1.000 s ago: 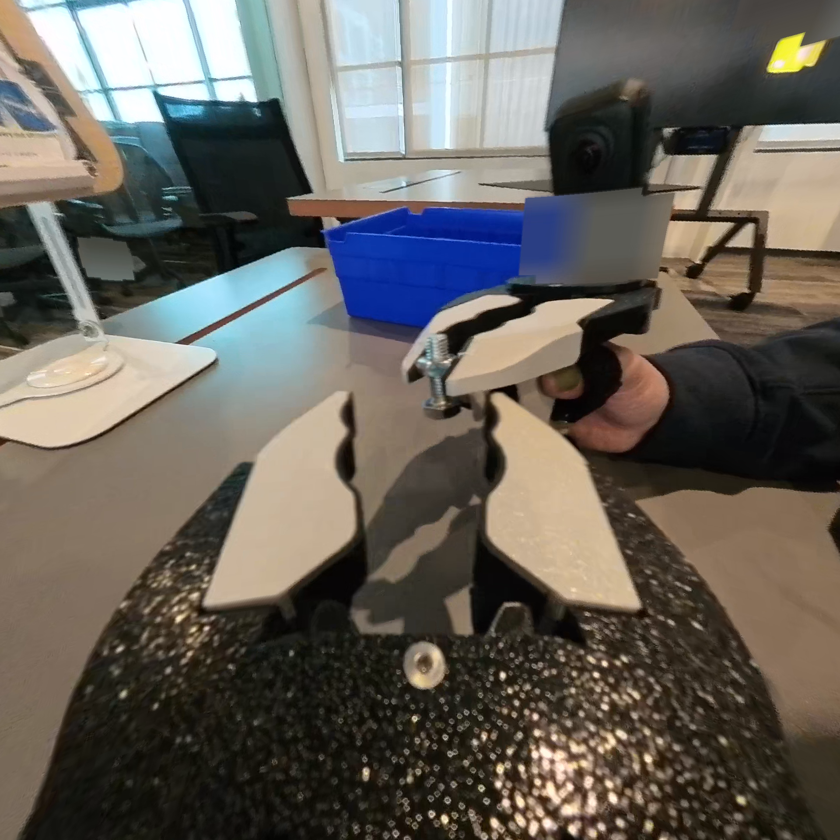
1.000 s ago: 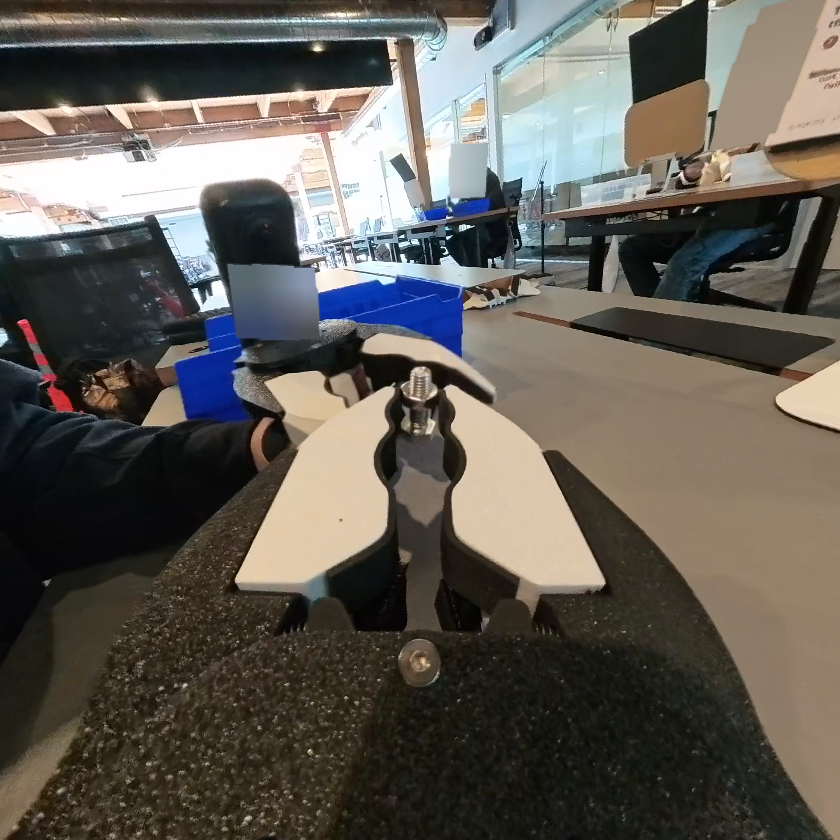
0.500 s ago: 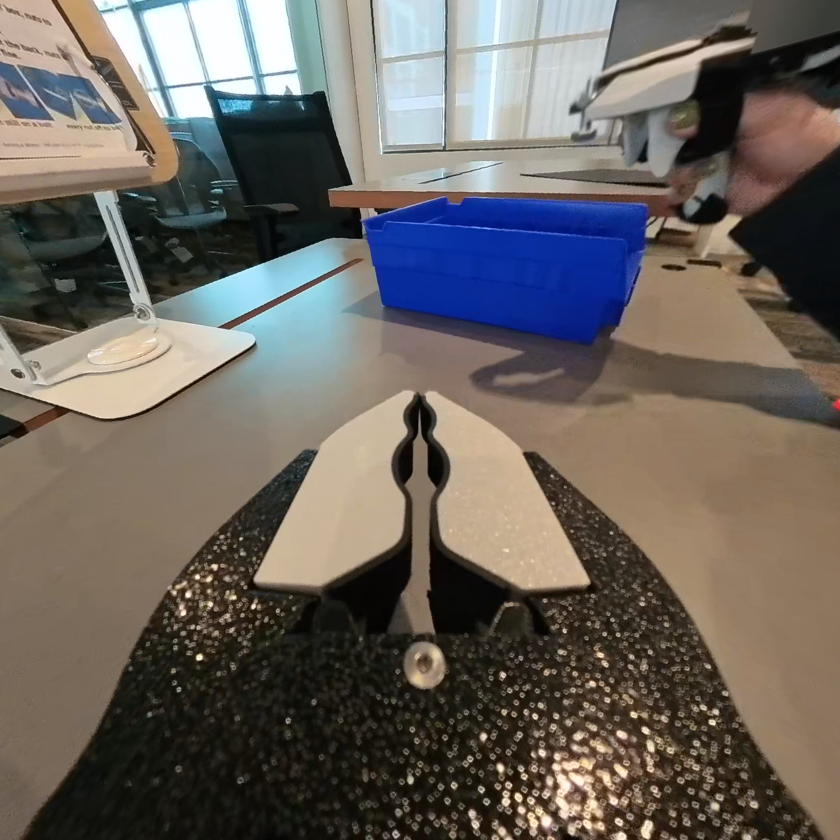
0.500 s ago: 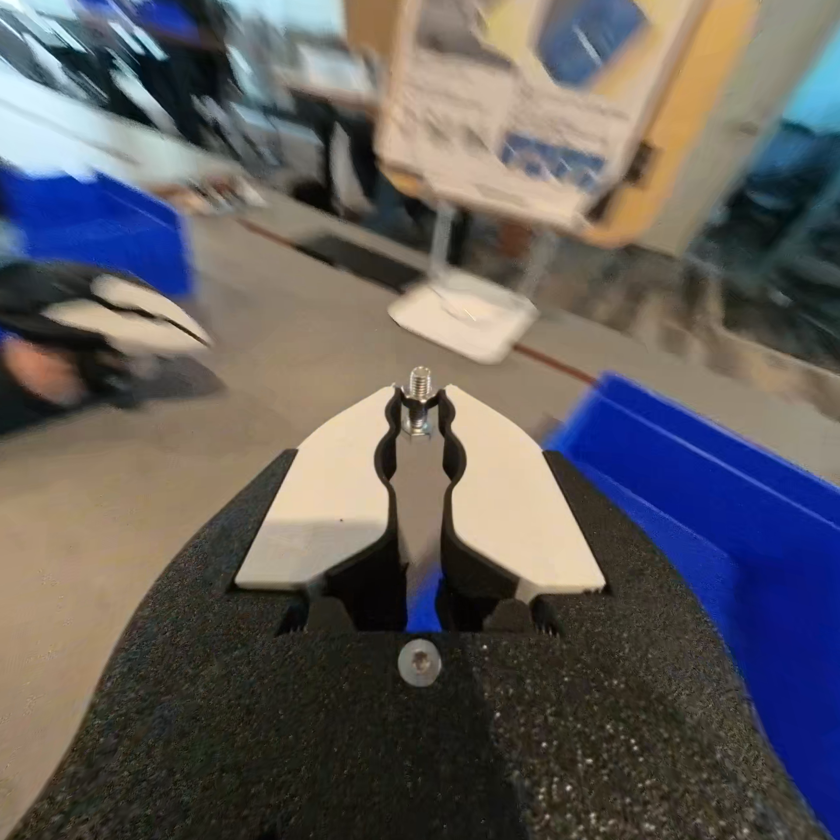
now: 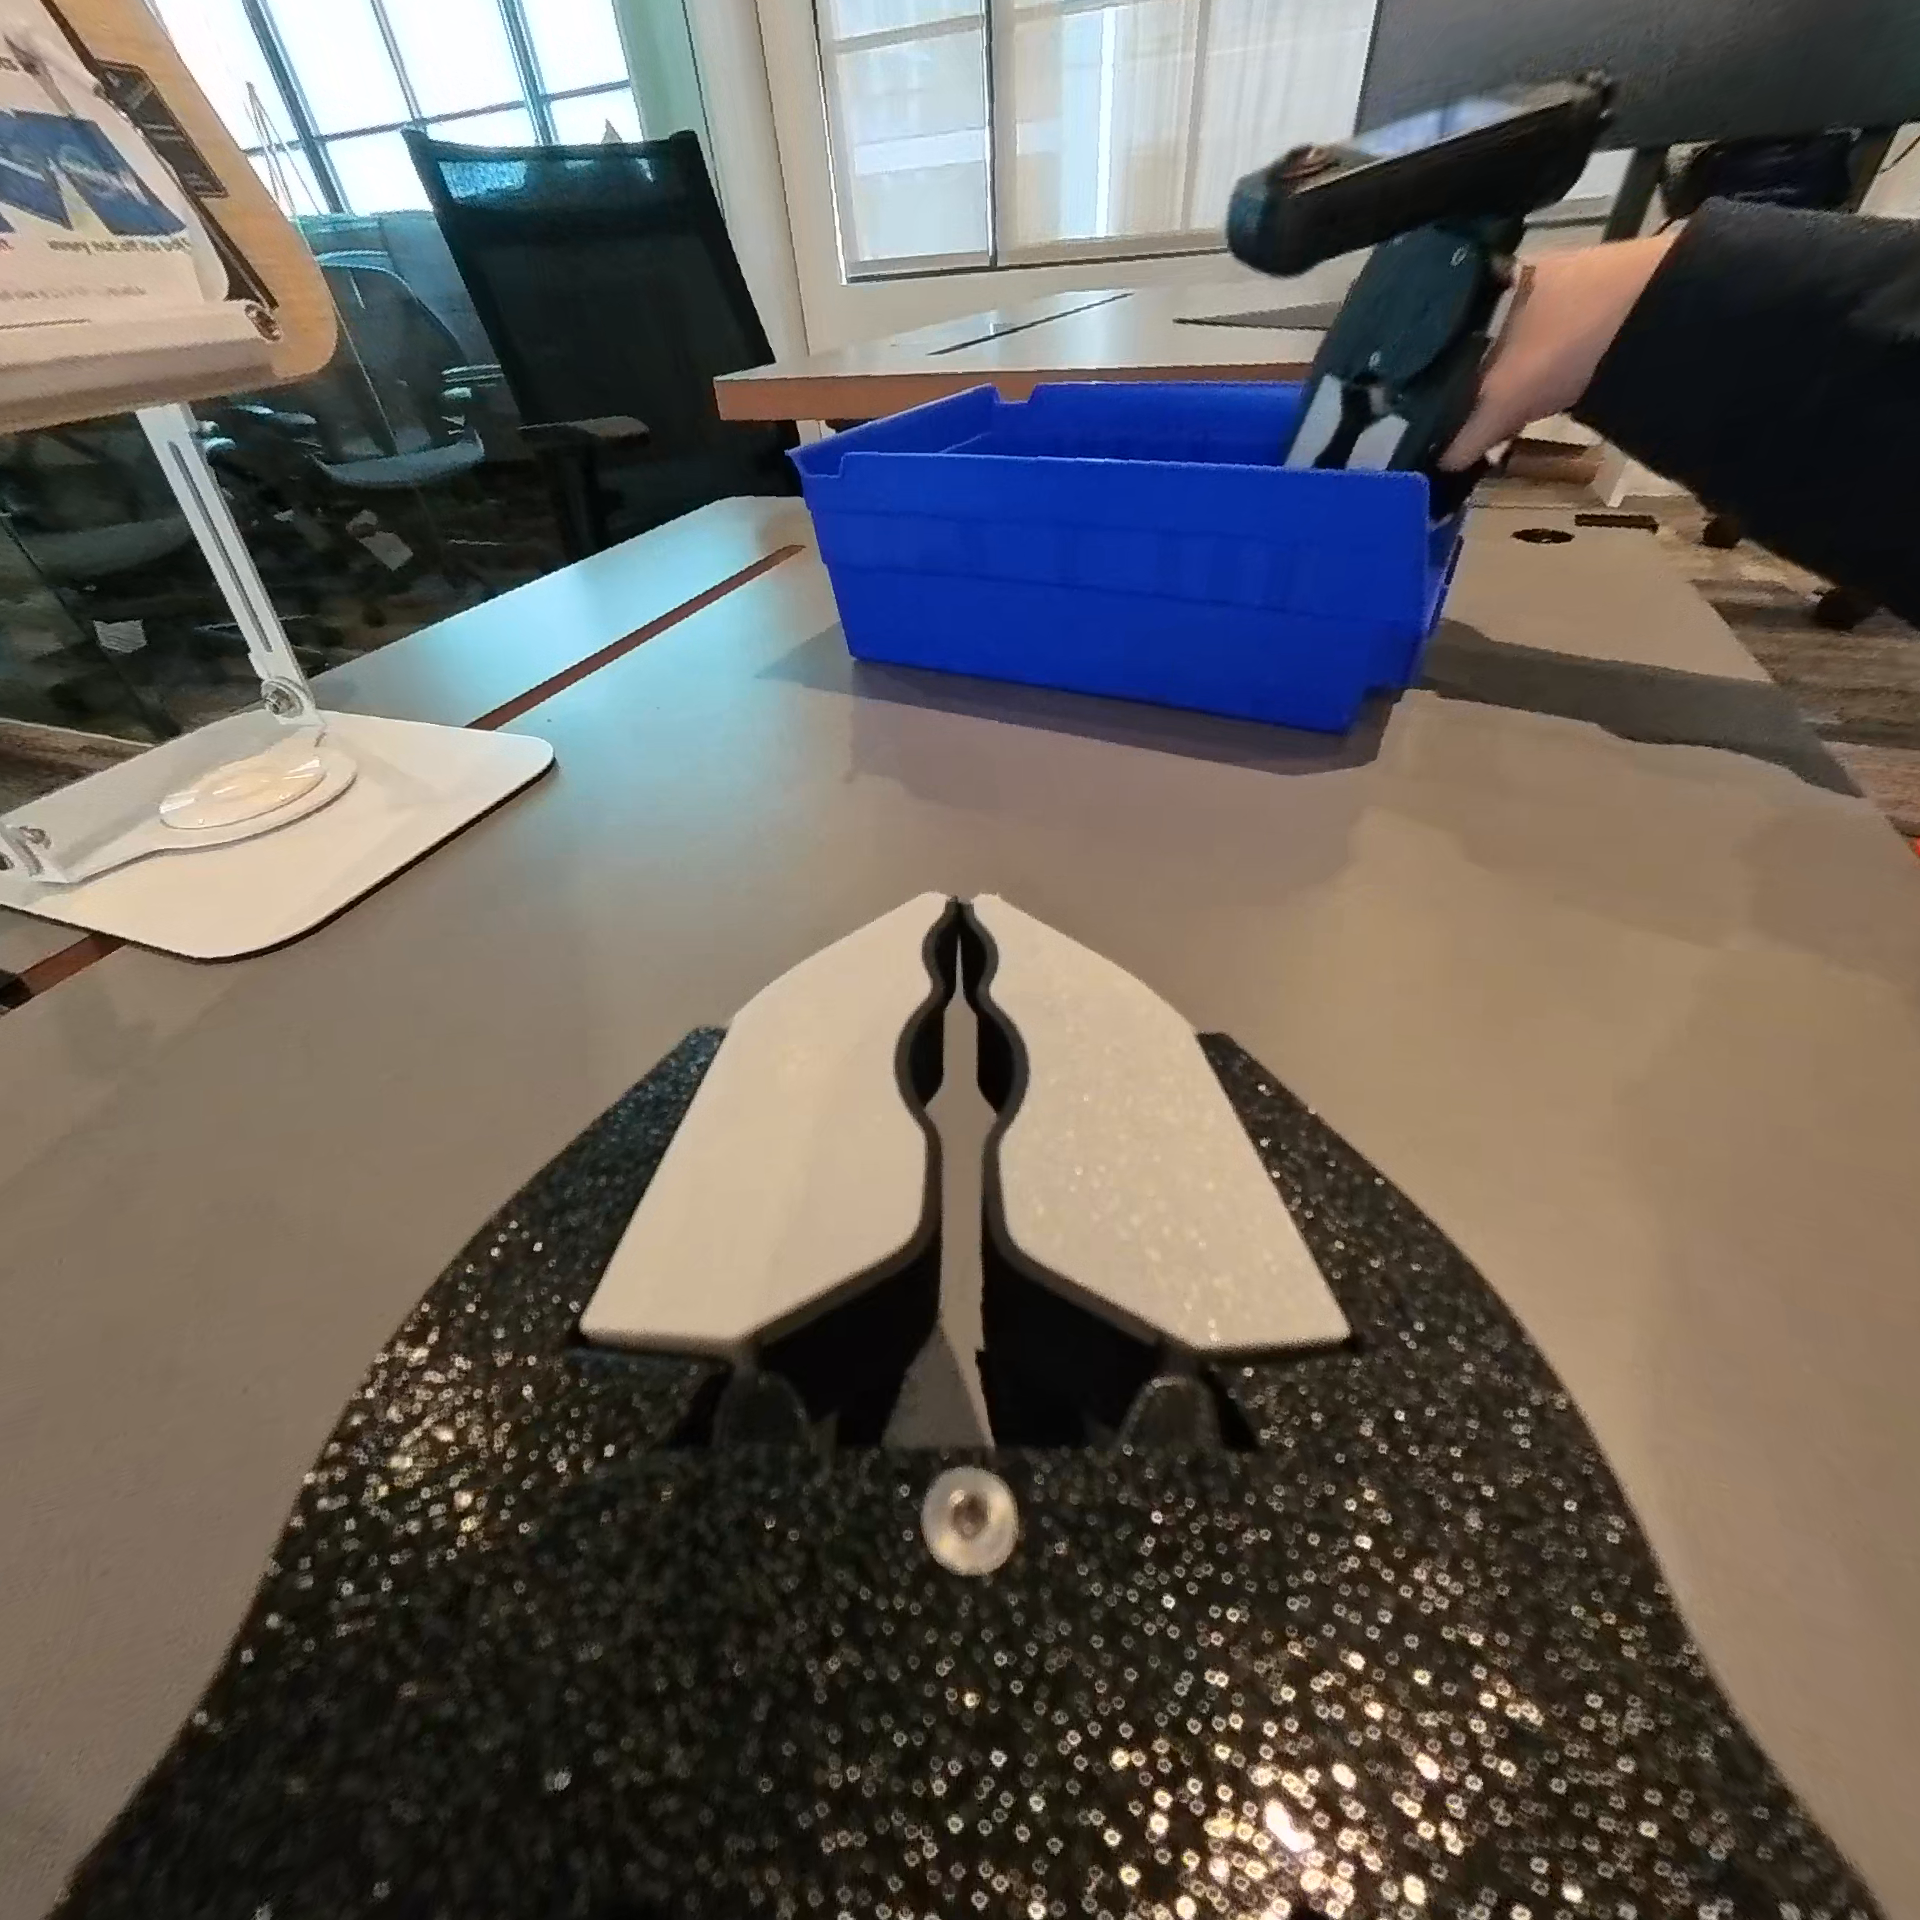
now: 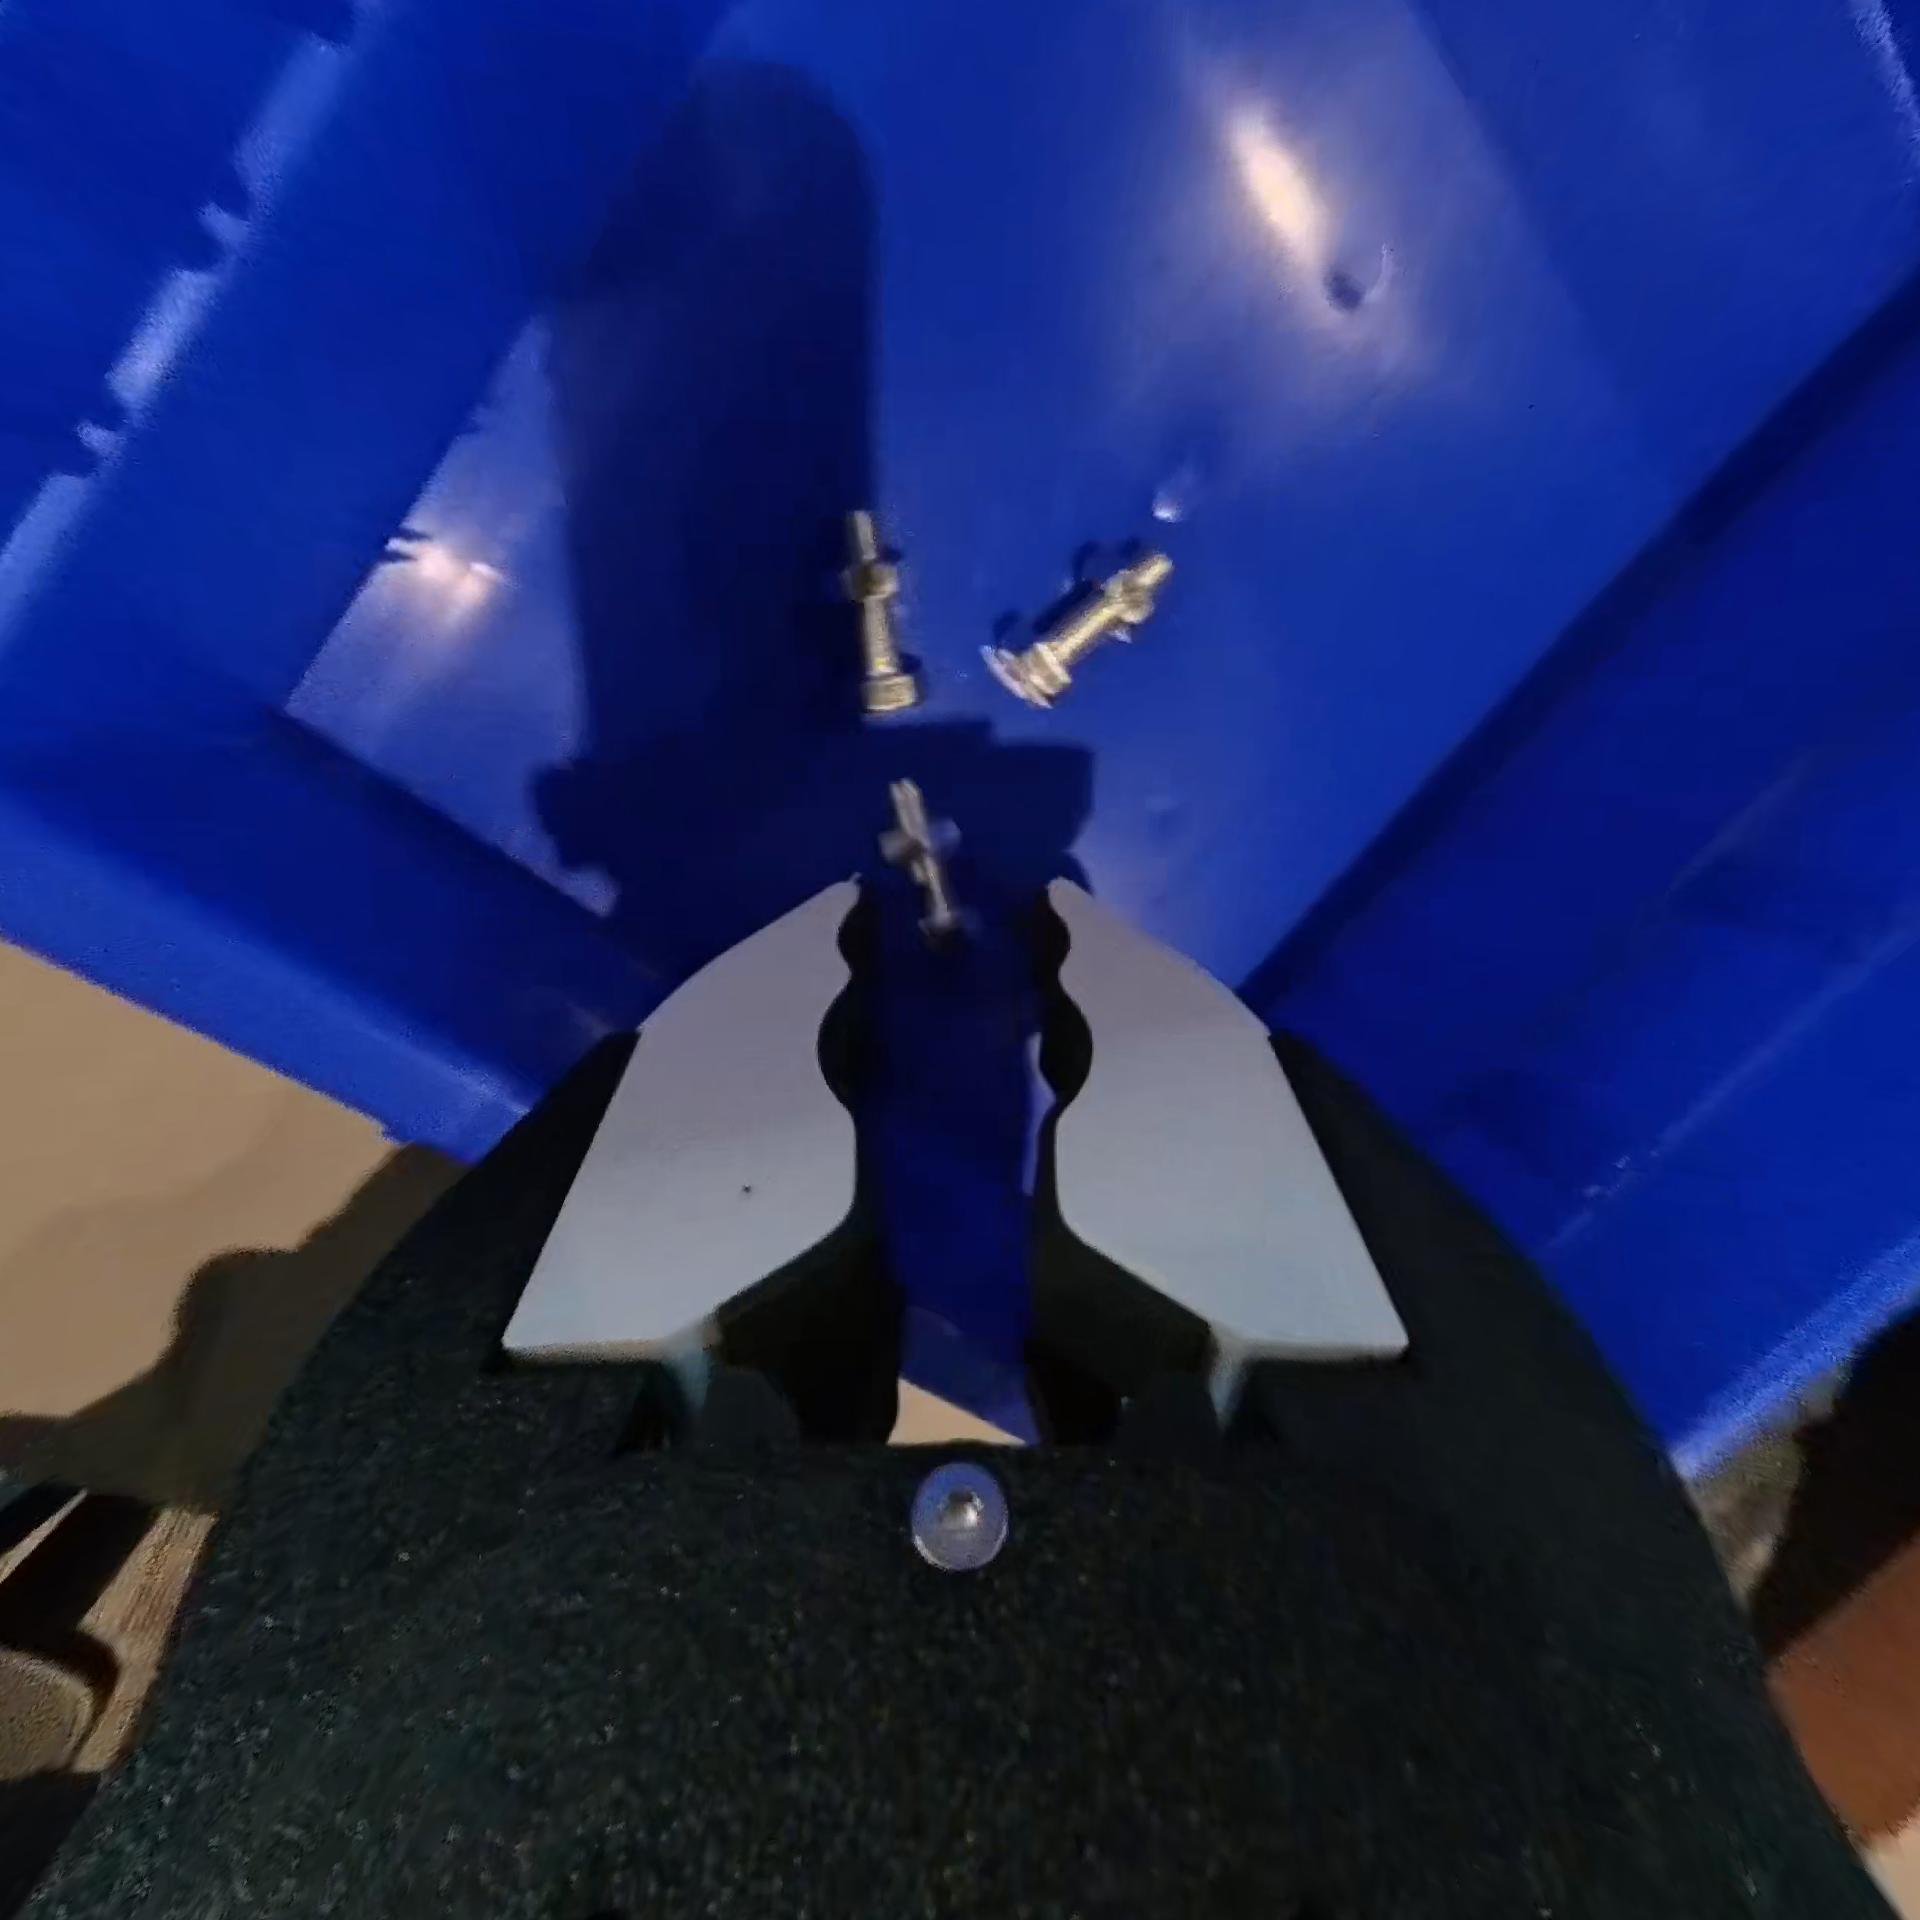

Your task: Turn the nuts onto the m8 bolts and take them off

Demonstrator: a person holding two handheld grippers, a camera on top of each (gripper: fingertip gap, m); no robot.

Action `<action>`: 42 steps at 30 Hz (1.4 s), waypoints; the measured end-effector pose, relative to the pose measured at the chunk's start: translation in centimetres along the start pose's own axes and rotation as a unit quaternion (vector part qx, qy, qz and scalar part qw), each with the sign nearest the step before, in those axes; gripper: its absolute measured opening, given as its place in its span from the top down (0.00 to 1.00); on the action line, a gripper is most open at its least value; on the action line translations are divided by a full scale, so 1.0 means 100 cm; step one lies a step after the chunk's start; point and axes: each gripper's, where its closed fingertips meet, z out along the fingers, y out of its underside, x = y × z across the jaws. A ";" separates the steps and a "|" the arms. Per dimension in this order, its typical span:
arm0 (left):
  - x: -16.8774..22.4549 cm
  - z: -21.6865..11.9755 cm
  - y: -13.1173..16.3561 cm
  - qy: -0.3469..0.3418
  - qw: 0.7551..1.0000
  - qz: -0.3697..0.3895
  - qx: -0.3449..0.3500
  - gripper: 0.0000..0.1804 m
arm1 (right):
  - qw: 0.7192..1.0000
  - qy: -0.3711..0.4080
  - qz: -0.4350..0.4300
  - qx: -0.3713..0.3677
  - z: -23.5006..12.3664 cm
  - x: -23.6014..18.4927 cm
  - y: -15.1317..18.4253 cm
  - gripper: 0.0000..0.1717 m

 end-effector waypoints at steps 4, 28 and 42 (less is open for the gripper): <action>-0.003 -0.001 0.000 -0.008 1.000 -0.006 -0.001 1.00 | 0.989 0.085 0.052 0.112 -0.054 0.007 -0.023 0.83; -0.064 -0.020 0.037 -0.218 0.967 -0.028 -0.128 1.00 | 0.830 0.075 -0.078 0.547 -0.044 -0.218 -0.231 0.99; -0.056 -0.017 0.026 -0.189 0.977 -0.023 -0.101 1.00 | 0.827 0.071 -0.088 0.551 -0.045 -0.221 -0.231 0.99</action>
